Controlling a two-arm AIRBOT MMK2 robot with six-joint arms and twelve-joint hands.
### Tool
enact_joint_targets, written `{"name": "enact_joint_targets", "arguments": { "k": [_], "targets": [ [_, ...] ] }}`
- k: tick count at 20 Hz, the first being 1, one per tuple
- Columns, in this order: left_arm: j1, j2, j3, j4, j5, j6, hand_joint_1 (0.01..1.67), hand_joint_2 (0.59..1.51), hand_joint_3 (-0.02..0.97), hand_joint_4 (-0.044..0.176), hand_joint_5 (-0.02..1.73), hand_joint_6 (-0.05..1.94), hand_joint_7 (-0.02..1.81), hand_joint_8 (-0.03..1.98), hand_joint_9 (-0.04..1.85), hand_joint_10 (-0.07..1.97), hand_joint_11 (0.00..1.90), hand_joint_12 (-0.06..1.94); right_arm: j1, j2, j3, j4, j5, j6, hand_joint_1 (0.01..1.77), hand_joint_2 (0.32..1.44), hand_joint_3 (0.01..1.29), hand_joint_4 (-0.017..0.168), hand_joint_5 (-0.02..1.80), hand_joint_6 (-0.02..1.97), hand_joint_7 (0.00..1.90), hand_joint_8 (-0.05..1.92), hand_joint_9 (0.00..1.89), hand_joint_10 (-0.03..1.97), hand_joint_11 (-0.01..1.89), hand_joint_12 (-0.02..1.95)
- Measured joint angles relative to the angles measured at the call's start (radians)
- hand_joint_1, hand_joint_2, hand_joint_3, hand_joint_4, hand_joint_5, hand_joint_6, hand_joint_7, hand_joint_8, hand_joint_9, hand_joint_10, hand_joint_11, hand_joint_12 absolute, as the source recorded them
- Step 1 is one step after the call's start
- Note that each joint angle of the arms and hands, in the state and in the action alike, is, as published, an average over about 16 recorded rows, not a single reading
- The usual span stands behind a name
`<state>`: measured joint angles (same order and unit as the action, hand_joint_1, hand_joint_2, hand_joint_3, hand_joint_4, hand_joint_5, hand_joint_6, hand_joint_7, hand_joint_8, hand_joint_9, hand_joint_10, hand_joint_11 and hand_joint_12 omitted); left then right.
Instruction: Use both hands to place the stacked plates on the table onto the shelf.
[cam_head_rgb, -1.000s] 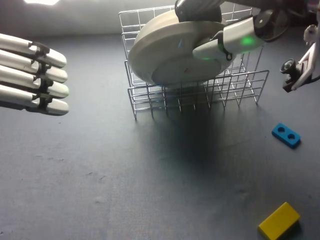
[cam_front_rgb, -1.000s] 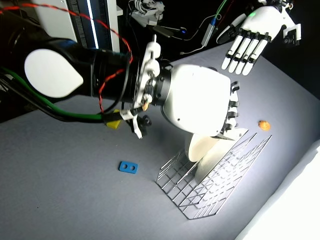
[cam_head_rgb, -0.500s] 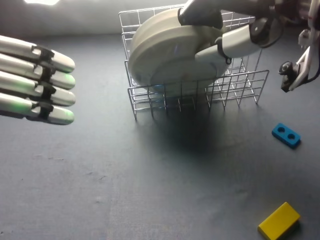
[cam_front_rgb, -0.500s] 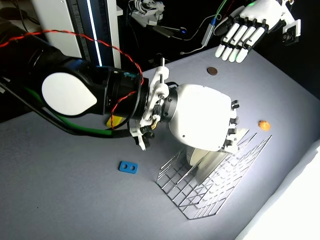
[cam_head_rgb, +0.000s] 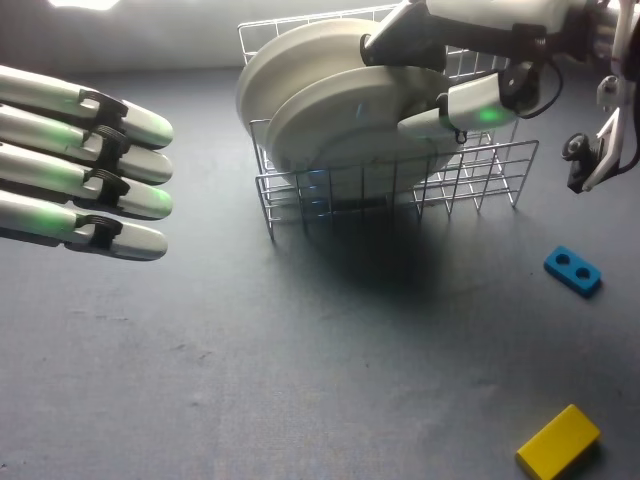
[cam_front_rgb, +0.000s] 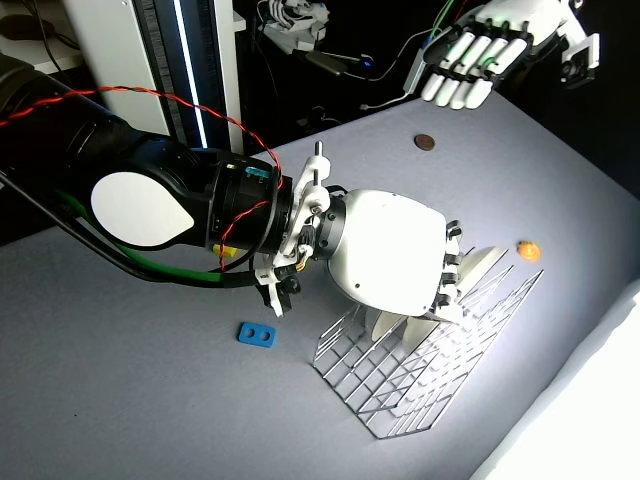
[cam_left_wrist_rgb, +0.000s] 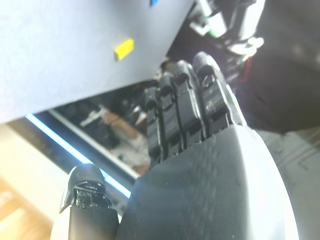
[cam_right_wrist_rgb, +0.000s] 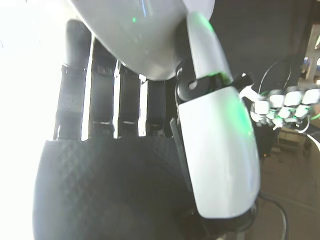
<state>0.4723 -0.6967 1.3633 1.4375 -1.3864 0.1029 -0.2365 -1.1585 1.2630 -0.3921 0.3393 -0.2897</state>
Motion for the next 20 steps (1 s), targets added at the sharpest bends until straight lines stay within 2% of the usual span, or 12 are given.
{"name": "enact_joint_targets", "arguments": {
  "k": [10,15,20],
  "targets": [
    [-0.013,-0.001,-0.023,-0.007,0.002,0.003,0.01,1.147,0.008,0.004,0.35,0.02,0.35,0.01,0.31,0.01,0.15,0.24,0.019,0.012,0.0,0.0,0.028,0.025,1.13,1.07,0.01,-0.003,0.66,0.65,0.74,0.53,0.59,0.82,0.32,1.48],
    [-0.018,-0.001,-0.024,-0.003,0.005,0.003,0.01,1.147,0.008,0.004,0.34,0.02,0.34,0.01,0.3,0.01,0.14,0.24,0.047,0.037,-0.008,-0.01,0.06,0.048,1.13,1.04,0.01,-0.001,0.63,0.5,0.73,0.45,0.56,0.8,0.28,1.48],
    [-0.019,-0.001,-0.024,0.001,0.004,0.004,0.01,1.149,0.009,0.004,0.34,0.02,0.33,0.01,0.29,0.01,0.15,0.24,0.072,0.088,-0.049,-0.048,0.145,0.014,1.11,1.04,0.01,-0.001,0.61,0.46,0.71,0.41,0.52,0.79,0.24,1.48]
  ]
}}
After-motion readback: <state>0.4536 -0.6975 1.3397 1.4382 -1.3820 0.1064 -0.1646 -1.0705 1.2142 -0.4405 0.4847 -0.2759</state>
